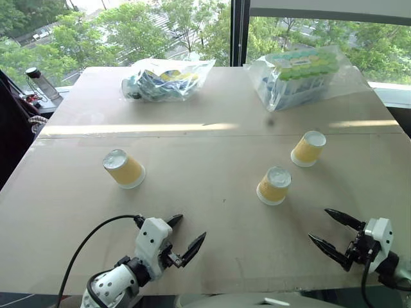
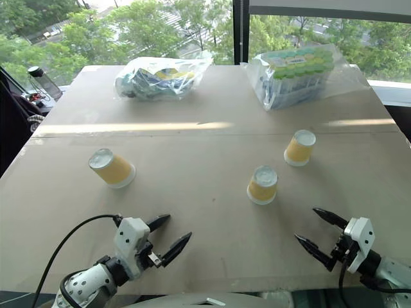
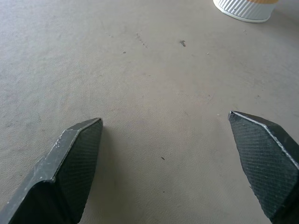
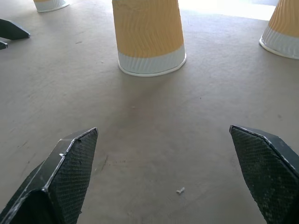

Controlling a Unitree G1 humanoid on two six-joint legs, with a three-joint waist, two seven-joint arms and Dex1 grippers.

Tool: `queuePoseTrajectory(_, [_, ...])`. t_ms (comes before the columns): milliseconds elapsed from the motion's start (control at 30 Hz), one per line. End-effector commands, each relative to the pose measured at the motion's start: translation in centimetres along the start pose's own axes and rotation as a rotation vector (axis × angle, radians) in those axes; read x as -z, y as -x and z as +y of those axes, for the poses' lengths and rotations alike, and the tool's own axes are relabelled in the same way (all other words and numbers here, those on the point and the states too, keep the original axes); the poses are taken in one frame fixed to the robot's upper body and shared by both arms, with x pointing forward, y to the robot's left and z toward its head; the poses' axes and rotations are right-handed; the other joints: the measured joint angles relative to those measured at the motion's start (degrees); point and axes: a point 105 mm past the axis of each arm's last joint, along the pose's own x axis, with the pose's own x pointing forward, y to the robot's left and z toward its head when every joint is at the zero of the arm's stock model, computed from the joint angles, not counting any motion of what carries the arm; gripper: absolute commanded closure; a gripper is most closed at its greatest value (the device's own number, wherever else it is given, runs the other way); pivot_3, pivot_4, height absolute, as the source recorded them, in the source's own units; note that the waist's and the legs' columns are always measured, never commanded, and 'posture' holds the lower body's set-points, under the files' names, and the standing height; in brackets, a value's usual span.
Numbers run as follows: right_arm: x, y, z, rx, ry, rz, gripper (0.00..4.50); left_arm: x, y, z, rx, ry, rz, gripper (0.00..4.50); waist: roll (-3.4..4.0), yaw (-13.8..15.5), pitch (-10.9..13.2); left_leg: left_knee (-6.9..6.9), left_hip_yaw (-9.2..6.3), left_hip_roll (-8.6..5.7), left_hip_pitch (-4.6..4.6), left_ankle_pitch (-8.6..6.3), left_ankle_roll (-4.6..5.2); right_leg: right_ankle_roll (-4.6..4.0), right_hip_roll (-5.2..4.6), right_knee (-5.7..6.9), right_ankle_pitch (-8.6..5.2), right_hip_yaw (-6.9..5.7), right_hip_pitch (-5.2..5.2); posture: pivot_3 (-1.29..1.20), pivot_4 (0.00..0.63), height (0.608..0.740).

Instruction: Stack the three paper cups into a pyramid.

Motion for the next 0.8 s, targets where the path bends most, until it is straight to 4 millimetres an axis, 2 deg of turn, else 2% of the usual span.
queuePoseTrajectory(33, [-1.2, 0.5, -0.3, 0.027, 0.047, -0.029, 0.0, -1.0, -0.4, -0.2, 0.022, -0.022, -0.028, 0.07, -0.01, 0.0, 0.0, 0.0, 0.0, 0.0, 0.0, 0.0, 0.0, 0.0, 0.0, 0.0, 0.0, 0.0, 0.0, 0.0, 0.15, 0.74])
queuePoseTrajectory(133, [-1.5, 0.8, -0.5, 0.05, 0.063, -0.028, 0.0, -1.5, -0.9, -0.1, 0.037, -0.038, -0.068, 0.07, -0.03, 0.2, 0.0, 0.01, -0.06, -0.03, -0.05, 0.0, 0.0, -0.03, -0.04, -0.01, 0.02, -0.07, -0.01, 0.0, 0.15, 0.74])
queuePoseTrajectory(500, [-1.6, 0.4, -0.5, 0.073, 0.075, -0.032, 0.0, -1.0, -0.7, 0.0, 0.059, -0.04, -0.07, 0.07, -0.07, 0.0, 0.0, -0.01, -0.02, -0.01, -0.04, 0.0, 0.0, -0.11, -0.02, -0.01, 0.06, -0.03, -0.02, 0.0, 0.15, 0.74])
queuePoseTrajectory(667, [-1.8, -0.4, -0.4, 0.079, 0.088, -0.055, 0.0, -0.9, -0.6, 0.5, 0.066, -0.057, -0.081, 0.07, -0.08, 0.1, 0.0, 0.0, -0.02, -0.02, -0.04, 0.0, 0.0, -0.11, -0.02, -0.01, 0.07, -0.03, -0.02, 0.0, 0.15, 0.74])
queuePoseTrajectory(800, [-3.1, -1.7, 0.1, 0.043, 0.084, -0.111, 0.0, -1.7, -0.3, 0.0, 0.159, -0.076, -0.096, 0.07, -0.07, 0.0, 0.0, 0.0, -0.02, -0.02, -0.03, 0.0, 0.0, -0.11, -0.01, -0.01, 0.07, -0.05, -0.02, 0.0, 0.15, 0.74])
